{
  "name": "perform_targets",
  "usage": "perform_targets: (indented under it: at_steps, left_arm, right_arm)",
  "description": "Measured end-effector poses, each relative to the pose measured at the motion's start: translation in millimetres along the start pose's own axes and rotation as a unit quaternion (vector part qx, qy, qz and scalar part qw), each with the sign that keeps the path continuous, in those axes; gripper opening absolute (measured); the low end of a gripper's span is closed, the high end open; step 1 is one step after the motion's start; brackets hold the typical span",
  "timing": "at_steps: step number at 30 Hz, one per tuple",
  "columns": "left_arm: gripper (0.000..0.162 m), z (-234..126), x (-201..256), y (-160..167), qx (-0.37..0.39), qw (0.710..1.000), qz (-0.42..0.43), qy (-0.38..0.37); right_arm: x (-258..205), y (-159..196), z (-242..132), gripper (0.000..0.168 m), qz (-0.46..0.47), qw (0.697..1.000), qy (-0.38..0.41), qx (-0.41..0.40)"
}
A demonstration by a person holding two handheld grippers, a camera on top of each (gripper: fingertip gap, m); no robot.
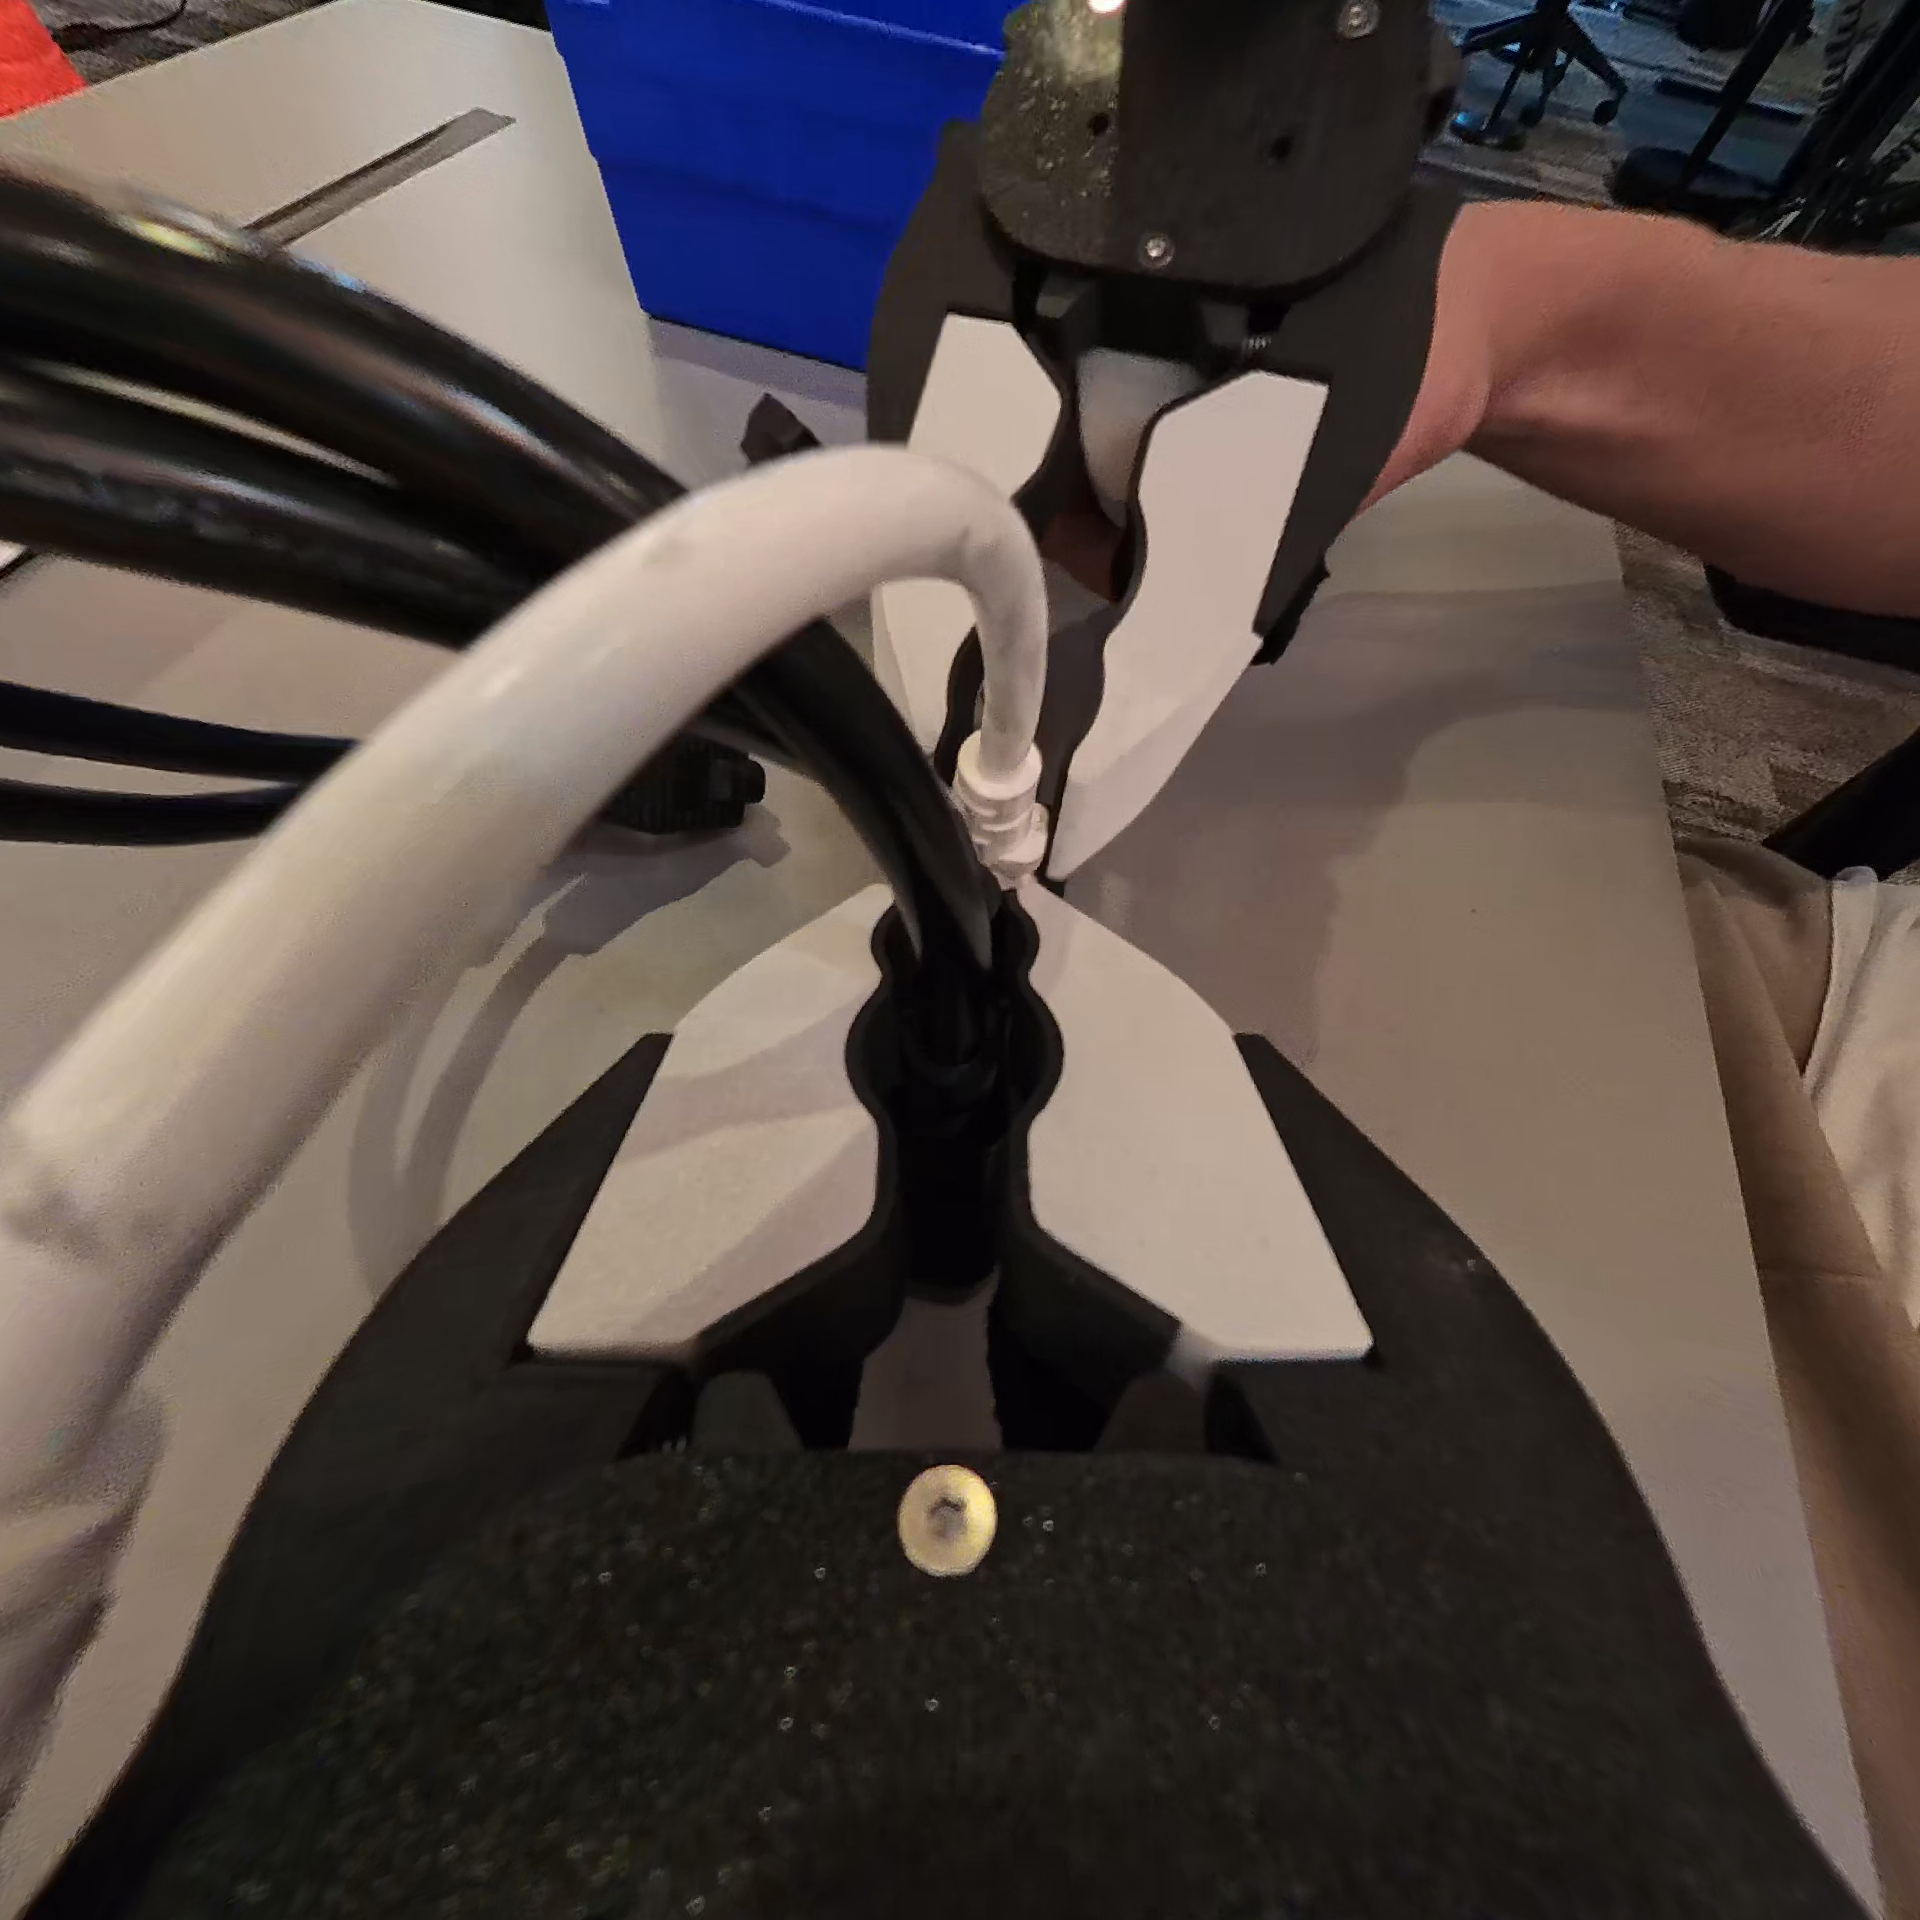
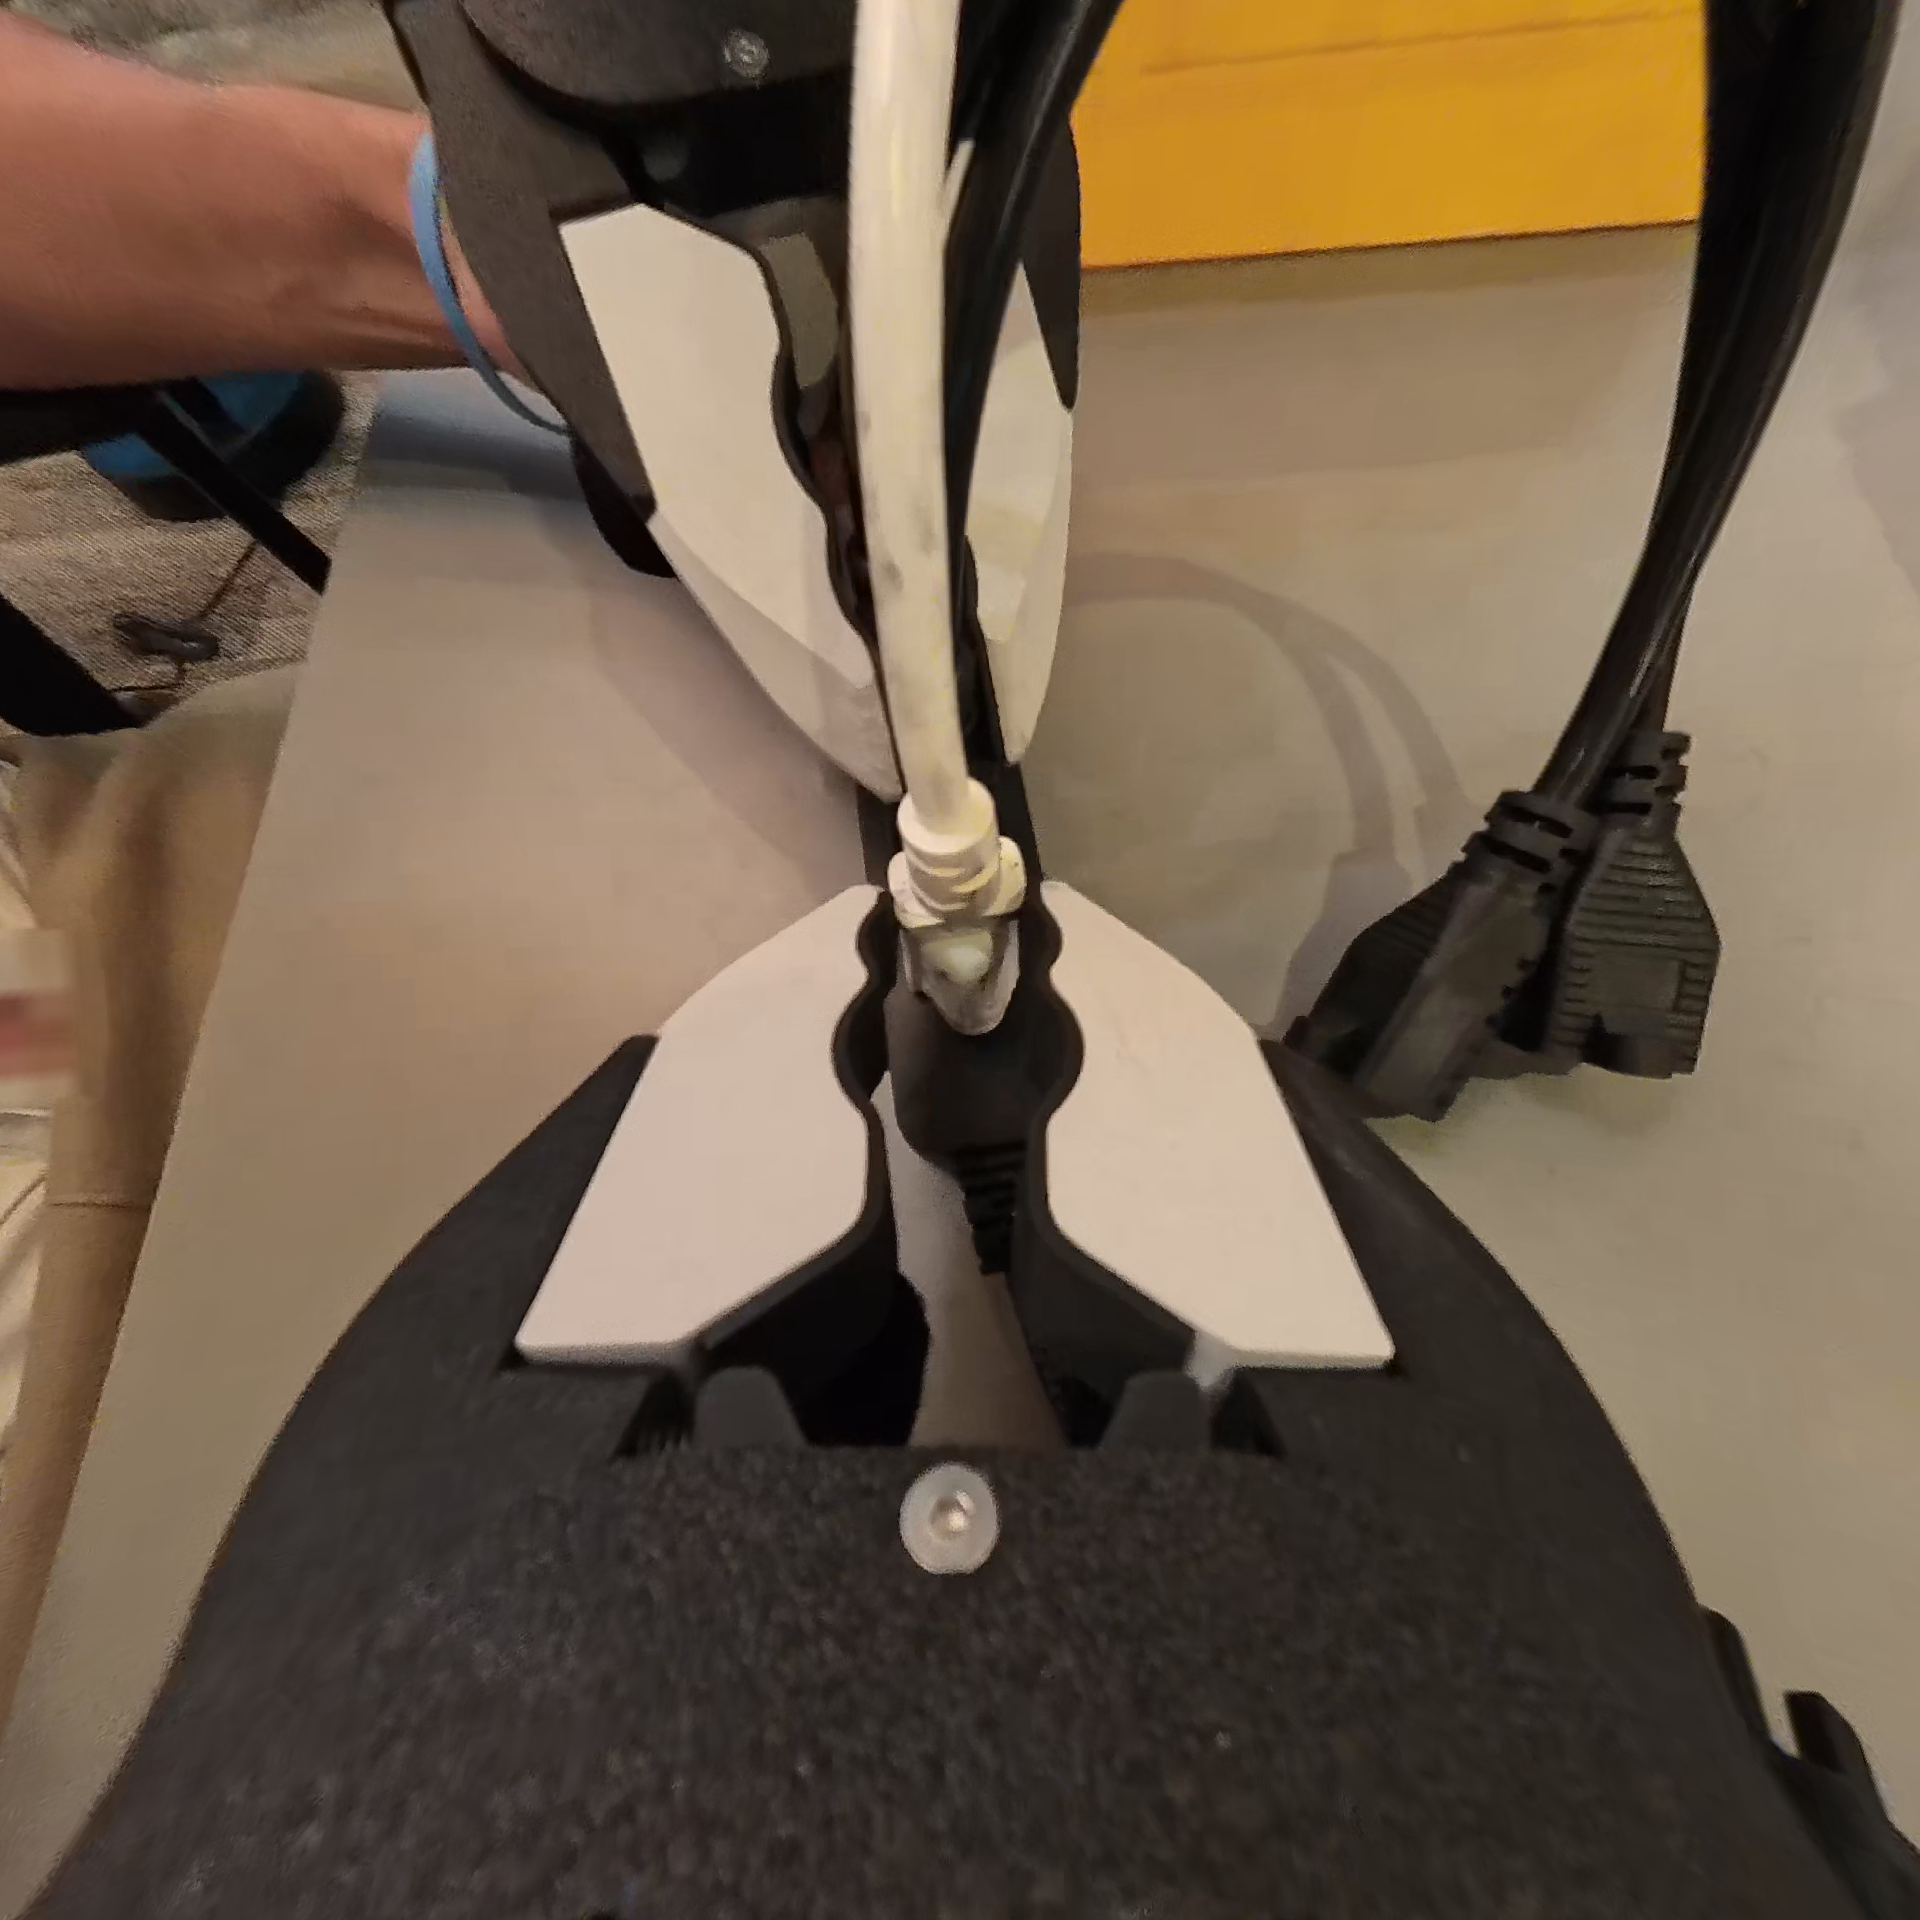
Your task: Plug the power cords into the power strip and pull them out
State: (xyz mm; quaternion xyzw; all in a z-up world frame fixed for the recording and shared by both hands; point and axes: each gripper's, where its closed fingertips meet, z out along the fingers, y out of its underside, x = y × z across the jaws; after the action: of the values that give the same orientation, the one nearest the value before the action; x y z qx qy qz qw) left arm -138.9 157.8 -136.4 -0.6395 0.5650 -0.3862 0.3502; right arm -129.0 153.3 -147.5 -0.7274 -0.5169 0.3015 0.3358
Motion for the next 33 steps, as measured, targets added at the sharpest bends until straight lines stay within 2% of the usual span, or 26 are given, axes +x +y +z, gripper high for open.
perform_targets:
  at_steps: [7, 11, 15, 27, 32, 33]
  left_arm:
    - [0.016, 2, 2, -1, 0.000, 1.000, 0.016, -0.003]
    - [0.016, 3, 3, -1, 0.001, 1.000, 0.023, -0.006]
    - [0.016, 3, 3, -1, 0.001, 1.000, 0.025, -0.012]
    - [0.015, 5, 6, -3, -0.002, 1.000, 0.009, -0.006]
    - [0.016, 4, 9, -2, 0.002, 0.999, 0.045, -0.002]
    - [0.016, 3, 9, -1, 0.008, 0.999, 0.052, -0.003]
  right_arm:
    - [0, 1, -3, 0.023, -0.001, 0.999, 0.006, -0.042]
    - [-8, -15, -1, 0.026, 0.002, 1.000, -0.010, 0.006]
    - [-1, -12, 2, 0.021, -0.004, 1.000, 0.010, 0.019]
    - [-3, -9, 1, 0.018, -0.003, 1.000, 0.014, 0.016]
    - [-5, -10, -2, 0.018, -0.030, 0.999, 0.012, 0.030]
    - [-7, -9, -6, 0.022, -0.039, 0.999, 0.009, 0.031]
